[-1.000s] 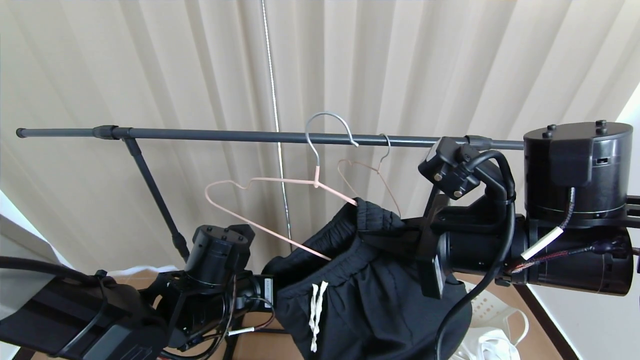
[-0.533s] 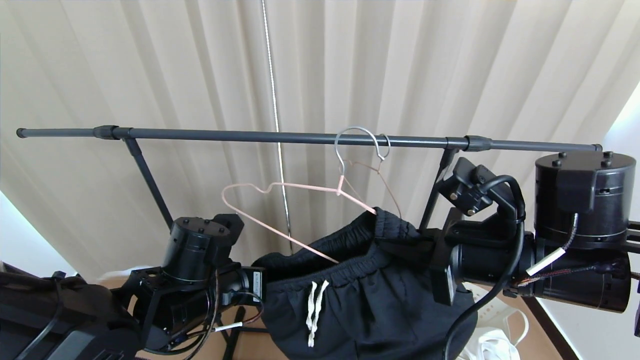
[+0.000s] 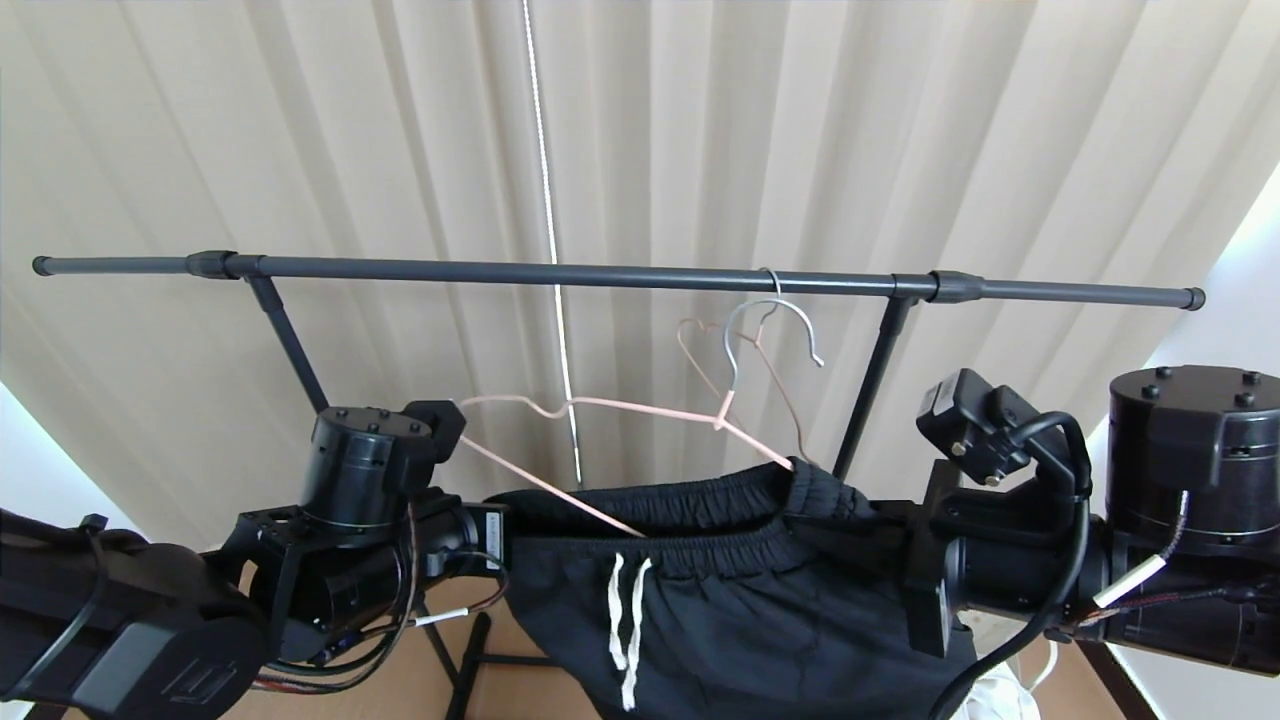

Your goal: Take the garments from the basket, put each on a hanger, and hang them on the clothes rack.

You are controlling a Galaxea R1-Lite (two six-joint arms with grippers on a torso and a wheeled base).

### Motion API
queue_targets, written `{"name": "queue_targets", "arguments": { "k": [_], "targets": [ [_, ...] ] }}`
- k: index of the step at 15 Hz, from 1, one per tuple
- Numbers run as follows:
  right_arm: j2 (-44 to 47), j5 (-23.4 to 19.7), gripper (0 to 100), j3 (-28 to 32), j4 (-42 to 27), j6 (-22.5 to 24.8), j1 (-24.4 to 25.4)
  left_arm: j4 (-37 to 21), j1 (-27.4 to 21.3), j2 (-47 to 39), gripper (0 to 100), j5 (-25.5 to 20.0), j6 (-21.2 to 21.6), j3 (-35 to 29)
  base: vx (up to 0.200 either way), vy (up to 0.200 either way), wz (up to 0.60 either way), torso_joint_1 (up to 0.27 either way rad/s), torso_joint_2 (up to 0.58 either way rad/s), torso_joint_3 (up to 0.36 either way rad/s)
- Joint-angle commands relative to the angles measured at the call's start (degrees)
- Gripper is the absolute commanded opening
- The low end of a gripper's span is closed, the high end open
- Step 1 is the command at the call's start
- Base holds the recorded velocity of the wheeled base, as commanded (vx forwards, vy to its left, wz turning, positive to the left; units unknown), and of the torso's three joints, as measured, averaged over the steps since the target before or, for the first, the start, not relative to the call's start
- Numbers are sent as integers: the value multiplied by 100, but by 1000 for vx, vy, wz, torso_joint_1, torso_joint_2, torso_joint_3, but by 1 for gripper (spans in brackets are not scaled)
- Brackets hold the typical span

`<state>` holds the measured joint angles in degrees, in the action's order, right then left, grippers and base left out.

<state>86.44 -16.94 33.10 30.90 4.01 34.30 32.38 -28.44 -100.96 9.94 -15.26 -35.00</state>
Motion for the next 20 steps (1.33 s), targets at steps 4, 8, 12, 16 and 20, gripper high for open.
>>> {"name": "queue_targets", "arguments": {
  "k": [4,8,12,16,20],
  "targets": [
    [39,7,0,-278,-32,601,-20,-3,436,24,0,0,146,-68,0,0,0,0,0,0],
    [197,25,0,-418,-111,1199,-108,-39,515,77,0,0,340,-209,0,0,0,0,0,0],
    [400,42,0,-471,-111,1568,-354,-91,664,156,0,-9,559,-306,0,0,0,0,0,0],
    [663,279,0,-471,-111,1691,-425,-557,700,384,0,-9,709,-482,0,0,0,0,0,0],
    [663,306,0,-497,-120,1849,-433,-1067,700,534,0,-9,797,-701,0,0,0,0,0,0]
  ]
}}
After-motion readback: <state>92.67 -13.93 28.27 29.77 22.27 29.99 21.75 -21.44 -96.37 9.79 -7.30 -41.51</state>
